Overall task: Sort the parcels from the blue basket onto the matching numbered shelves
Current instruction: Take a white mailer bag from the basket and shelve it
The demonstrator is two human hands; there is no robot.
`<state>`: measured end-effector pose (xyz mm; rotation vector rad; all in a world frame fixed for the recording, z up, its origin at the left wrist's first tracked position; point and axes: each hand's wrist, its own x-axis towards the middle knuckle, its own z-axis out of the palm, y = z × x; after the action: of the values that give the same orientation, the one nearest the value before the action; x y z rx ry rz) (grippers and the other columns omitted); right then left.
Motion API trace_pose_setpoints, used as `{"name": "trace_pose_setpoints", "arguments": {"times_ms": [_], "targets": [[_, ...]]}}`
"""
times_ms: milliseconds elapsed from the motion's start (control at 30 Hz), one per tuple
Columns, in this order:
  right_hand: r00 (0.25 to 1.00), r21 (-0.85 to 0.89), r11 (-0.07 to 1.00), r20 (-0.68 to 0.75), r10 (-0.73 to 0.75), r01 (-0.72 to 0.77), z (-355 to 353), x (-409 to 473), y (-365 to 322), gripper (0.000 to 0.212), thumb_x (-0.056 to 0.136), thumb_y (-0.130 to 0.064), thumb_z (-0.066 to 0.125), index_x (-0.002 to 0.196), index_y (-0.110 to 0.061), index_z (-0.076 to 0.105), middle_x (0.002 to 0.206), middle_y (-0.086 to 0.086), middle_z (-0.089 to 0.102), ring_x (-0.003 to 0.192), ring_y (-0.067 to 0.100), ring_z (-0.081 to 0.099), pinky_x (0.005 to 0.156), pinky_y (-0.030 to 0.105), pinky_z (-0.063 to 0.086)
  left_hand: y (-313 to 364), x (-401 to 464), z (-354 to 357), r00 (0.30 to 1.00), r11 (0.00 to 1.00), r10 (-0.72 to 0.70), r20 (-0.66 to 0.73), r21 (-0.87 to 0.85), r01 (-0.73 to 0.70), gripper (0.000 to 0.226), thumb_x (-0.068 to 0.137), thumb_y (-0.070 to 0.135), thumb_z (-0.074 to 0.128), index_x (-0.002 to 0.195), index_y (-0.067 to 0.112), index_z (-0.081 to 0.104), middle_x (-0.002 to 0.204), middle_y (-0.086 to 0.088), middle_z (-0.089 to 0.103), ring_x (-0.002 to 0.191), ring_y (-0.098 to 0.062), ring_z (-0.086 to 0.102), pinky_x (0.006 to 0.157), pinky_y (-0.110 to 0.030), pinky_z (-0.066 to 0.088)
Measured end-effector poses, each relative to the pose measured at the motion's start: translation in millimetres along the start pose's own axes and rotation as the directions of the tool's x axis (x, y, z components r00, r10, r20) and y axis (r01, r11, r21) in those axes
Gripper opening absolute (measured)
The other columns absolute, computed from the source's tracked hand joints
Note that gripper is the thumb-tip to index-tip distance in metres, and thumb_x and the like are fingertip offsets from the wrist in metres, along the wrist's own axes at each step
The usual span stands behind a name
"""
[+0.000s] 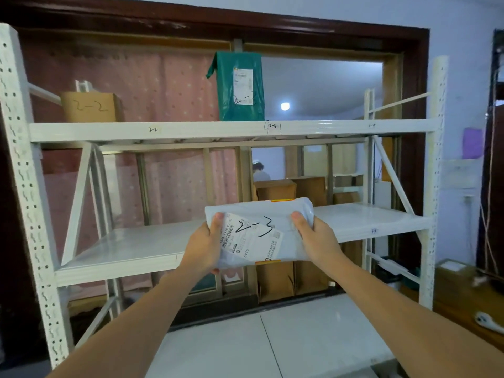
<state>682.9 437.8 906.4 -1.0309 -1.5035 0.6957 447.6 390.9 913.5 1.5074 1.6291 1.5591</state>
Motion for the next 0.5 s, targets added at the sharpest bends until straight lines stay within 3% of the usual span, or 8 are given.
{"name": "trace_pose_setpoints", "arguments": {"times_ms": [100, 167, 300, 400, 500], "targets": [[1.000, -0.059, 0.998, -0.013, -0.011, 0.010, -22.1, 12.6, 7.0, 0.041, 0.102, -0.051, 0.045, 0.101, -0.016, 0.066, 0.088, -0.001, 0.067, 0.079, 0.009, 0.061, 0.058, 0.018, 0.041, 3.5, 10.9, 21.1, 0.999, 0.998, 0.037, 0.017, 0.050, -0.038, 0.099, 0.068, 0.101, 0.023, 0.106, 0.021, 0.066, 0.094, -0.001, 0.076, 0.086, -0.021, 0.074, 0.080, -0.050, 0.061], [1.000, -0.092, 0.996, -0.023, -0.016, 0.013, -34.0, 24.3, 11.5, 0.046, 0.101, -0.053, 0.044, 0.094, -0.013, 0.065, 0.084, 0.004, 0.066, 0.076, 0.015, 0.060, 0.058, 0.021, 0.040, 12.6, 16.2, 34.6, 0.998, 0.994, 0.060, 0.021, 0.091, -0.061, 0.091, 0.078, 0.093, 0.021, 0.107, 0.019, 0.066, 0.091, 0.000, 0.076, 0.082, -0.019, 0.073, 0.075, -0.044, 0.062], [0.998, -0.107, 0.994, -0.045, -0.035, 0.030, -50.4, 56.3, 18.3, 0.053, 0.099, -0.058, 0.042, 0.096, -0.011, 0.067, 0.091, 0.013, 0.070, 0.085, 0.025, 0.066, 0.066, 0.030, 0.046, 33.6, 41.2, 56.3, 0.999, 0.985, 0.034, 0.024, 0.170, -0.037, 0.069, 0.095, 0.075, 0.024, 0.115, 0.019, 0.059, 0.095, -0.001, 0.070, 0.082, -0.023, 0.069, 0.046, -0.033, 0.057], [0.995, -0.118, 0.990, -0.052, -0.084, 0.077, -60.0, 86.7, 14.2, 0.045, 0.100, -0.057, 0.041, 0.094, -0.020, 0.066, 0.086, 0.003, 0.069, 0.080, 0.018, 0.065, 0.062, 0.026, 0.046, 50.9, 76.0, 68.1, 0.997, 0.976, 0.069, 0.020, 0.208, -0.071, 0.066, 0.097, 0.073, 0.024, 0.113, 0.018, 0.058, 0.095, -0.003, 0.067, 0.082, -0.026, 0.067, 0.045, -0.035, 0.057], [0.984, -0.164, 0.977, -0.092, -0.152, 0.135, -69.8, 127.4, 4.7, 0.046, 0.100, -0.057, 0.041, 0.095, -0.019, 0.067, 0.086, 0.004, 0.069, 0.080, 0.019, 0.065, 0.064, 0.031, 0.047, 74.1, 116.0, 78.3, 0.983, 0.955, 0.184, 0.002, 0.235, -0.179, 0.067, 0.097, 0.072, 0.021, 0.112, 0.017, 0.057, 0.088, -0.004, 0.064, 0.079, -0.027, 0.066, 0.047, -0.035, 0.055]]}}
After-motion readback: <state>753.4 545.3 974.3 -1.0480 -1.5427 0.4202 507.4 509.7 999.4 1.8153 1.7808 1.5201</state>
